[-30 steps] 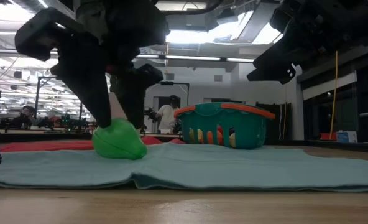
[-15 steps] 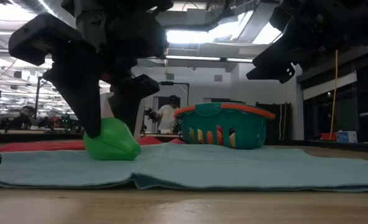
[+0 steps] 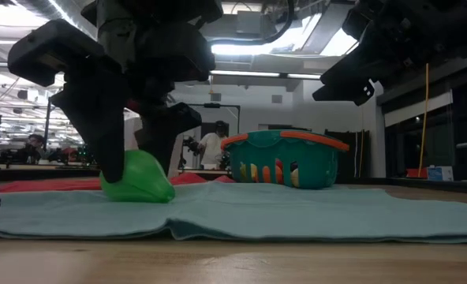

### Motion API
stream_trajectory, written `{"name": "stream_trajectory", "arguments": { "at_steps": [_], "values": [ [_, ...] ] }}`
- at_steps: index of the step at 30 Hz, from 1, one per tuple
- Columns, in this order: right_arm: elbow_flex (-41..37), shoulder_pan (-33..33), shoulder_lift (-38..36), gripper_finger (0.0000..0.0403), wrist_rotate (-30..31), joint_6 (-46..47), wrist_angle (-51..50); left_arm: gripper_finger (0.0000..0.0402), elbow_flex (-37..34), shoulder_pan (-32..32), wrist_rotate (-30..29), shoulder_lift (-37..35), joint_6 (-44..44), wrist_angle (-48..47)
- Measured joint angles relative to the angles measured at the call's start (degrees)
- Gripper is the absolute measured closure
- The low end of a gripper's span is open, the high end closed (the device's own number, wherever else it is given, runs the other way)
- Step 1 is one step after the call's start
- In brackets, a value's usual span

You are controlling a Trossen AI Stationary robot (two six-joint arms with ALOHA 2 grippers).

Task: Pick and placing Produce into tupperware
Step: Put the green pear into the blue basket

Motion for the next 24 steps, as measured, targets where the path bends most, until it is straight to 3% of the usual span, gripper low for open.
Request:
{"name": "stream_trajectory", "arguments": {
  "at_steps": [10,24],
  "values": [
    [0.00,0.00,0.00,0.0155,0.00,0.00,-0.06,0.0186,-0.01,0.00,-0.53,-0.01,-0.42,0.08],
    [0.00,0.00,0.00,0.0155,-0.01,-0.02,-0.08,0.0190,-0.01,0.02,-1.27,-0.04,-0.57,0.11]
  ]
}}
